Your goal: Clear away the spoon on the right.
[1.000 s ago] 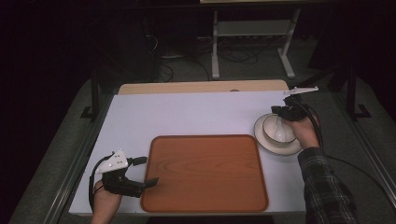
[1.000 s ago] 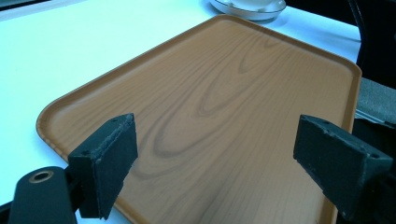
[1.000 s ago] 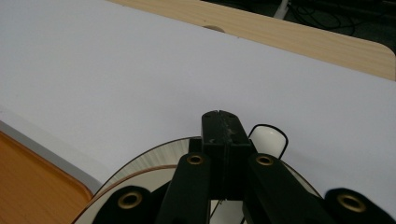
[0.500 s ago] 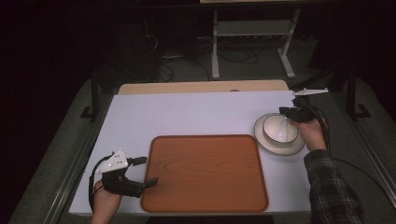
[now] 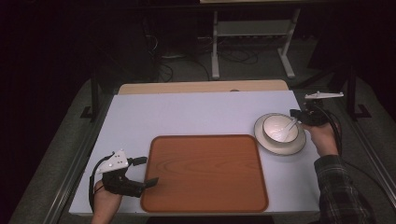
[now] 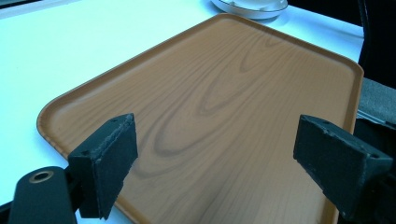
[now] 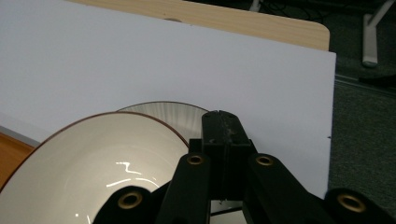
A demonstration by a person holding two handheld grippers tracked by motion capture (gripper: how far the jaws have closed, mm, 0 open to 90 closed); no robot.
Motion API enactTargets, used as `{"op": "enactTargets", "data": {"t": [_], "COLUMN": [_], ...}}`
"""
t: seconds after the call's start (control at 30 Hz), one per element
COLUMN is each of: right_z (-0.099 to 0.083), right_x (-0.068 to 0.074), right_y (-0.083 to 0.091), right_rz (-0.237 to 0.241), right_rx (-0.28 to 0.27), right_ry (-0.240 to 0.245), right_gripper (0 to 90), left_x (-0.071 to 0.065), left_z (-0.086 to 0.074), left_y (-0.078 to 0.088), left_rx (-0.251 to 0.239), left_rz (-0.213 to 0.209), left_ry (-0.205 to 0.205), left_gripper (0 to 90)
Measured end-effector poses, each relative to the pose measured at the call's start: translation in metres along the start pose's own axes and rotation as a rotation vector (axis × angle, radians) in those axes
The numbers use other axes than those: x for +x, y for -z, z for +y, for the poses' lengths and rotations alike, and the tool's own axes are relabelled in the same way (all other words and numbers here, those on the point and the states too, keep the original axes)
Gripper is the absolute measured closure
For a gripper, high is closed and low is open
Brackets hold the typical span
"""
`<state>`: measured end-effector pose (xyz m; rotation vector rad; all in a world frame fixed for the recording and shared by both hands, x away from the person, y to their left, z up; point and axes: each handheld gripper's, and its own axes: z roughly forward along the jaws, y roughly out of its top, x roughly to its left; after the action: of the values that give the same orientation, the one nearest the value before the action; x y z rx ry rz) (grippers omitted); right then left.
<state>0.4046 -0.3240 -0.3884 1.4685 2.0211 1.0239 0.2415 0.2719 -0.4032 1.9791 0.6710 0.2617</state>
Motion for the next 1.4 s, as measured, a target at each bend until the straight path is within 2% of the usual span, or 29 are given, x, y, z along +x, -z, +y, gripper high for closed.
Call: {"op": "enactTargets", "data": {"t": [0.27, 0.43, 0.77, 0.9, 1.0, 1.07, 1.1, 1.13, 1.17, 1.2, 1.27, 1.3, 1.4], "right_z": [-0.008, -0.014, -0.025, -0.030, -0.032, -0.031, -0.031, -0.031, -0.031, -0.031, -0.033, -0.037, -0.042], "right_x": [-0.004, -0.003, -0.003, -0.001, 0.001, 0.002, 0.006, 0.006, 0.007, 0.011, 0.014, 0.017, 0.018], "right_y": [0.012, 0.021, 0.033, 0.040, 0.044, 0.051, 0.061, 0.061, 0.064, 0.068, 0.073, 0.076, 0.075], "right_rz": [-0.006, -0.018, -0.028, -0.024, -0.026, -0.023, -0.019, -0.019, -0.018, -0.039, -0.042, -0.036, -0.033], "right_rx": [0.003, 0.011, 0.022, 0.019, -0.004, -0.048, -0.102, -0.102, -0.115, -0.130, -0.139, -0.151, -0.147], "right_ry": [0.004, 0.030, 0.029, 0.027, 0.026, 0.007, -0.012, -0.012, -0.013, -0.010, -0.017, -0.042, -0.052], "right_gripper": [89.5, 89.5, 89.5, 89.5, 88.6, 81.7, 71.9, 71.9, 66.2, 56.9, 51.6, 46.7, 43.2], "left_x": [0.000, 0.000, 0.000, 0.000, 0.000, 0.000, 0.000, 0.000, 0.001, 0.001, 0.000, 0.000, -0.001], "left_z": [0.000, 0.000, 0.000, 0.001, 0.001, 0.001, 0.001, 0.001, 0.001, 0.001, 0.001, 0.001, 0.002], "left_y": [-0.001, -0.001, -0.002, -0.002, -0.003, -0.003, -0.003, -0.003, -0.003, -0.003, -0.003, -0.004, -0.004], "left_rx": [0.002, 0.004, 0.003, 0.004, 0.007, 0.005, 0.005, 0.006, 0.006, 0.006, 0.005, 0.007, 0.006], "left_rz": [-0.002, -0.004, -0.004, -0.004, -0.005, -0.006, -0.006, -0.007, -0.007, -0.007, -0.007, -0.008, -0.009], "left_ry": [-0.001, -0.001, 0.003, 0.000, -0.003, -0.005, -0.004, -0.003, -0.001, -0.001, -0.002, -0.004, -0.005], "left_gripper": [13.3, 13.3, 13.3, 13.3, 13.3, 13.3, 13.3, 13.3, 13.3, 13.3, 13.3, 13.3, 13.3]}}
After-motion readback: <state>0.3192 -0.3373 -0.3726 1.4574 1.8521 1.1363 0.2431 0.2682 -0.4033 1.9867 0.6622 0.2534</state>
